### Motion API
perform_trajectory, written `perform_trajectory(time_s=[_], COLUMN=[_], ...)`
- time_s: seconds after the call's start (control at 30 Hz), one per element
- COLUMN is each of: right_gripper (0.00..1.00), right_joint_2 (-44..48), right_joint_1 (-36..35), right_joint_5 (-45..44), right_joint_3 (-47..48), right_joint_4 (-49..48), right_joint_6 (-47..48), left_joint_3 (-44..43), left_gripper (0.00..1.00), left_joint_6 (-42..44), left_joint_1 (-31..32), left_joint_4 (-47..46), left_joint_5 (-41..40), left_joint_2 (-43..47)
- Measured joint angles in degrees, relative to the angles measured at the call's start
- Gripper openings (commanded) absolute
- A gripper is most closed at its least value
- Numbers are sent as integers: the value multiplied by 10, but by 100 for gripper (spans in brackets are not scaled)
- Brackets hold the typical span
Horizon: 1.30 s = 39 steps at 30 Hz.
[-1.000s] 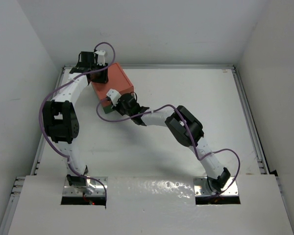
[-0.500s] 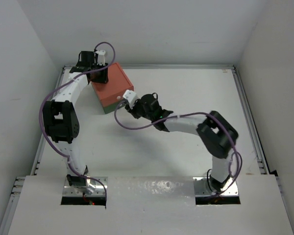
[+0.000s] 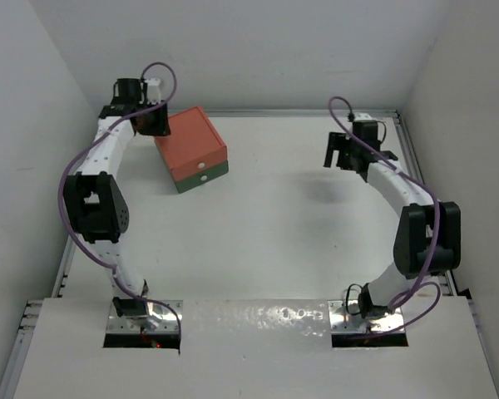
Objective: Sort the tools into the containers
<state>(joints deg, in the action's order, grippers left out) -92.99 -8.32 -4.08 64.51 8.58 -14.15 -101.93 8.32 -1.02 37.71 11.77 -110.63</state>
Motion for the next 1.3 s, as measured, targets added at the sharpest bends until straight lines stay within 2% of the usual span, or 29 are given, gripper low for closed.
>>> perform_trajectory(time_s=[0.13,0.3,0.43,0.63,1.03,1.3], right_gripper=[88,93,95,95,96,94], right_joint_2=[11,38,42,42,51,100], right_joint_1=[68,62,59,59,59,59], right_joint_5=[-29,-91,-117,-138,-150,-150], right_joint_3=[-8,-13,-13,-13,-25,-76], right_joint_4=[78,126,146,163,168,136], right_joint_6=[-51,-62,-62,-67,-66,-56], left_joint_3=[-16,-14,38,95,96,96], left_gripper=[37,37,37,37,37,37], left_joint_6=[-13,-18,-18,-19,-23,-25], left_joint_1=[-68,-168,-217,-210,-204,-204], left_joint_4=[-1,-5,-16,-13,-19,-19], left_joint_5=[9,3,-12,-14,-9,-1], left_joint_2=[11,17,31,38,38,38])
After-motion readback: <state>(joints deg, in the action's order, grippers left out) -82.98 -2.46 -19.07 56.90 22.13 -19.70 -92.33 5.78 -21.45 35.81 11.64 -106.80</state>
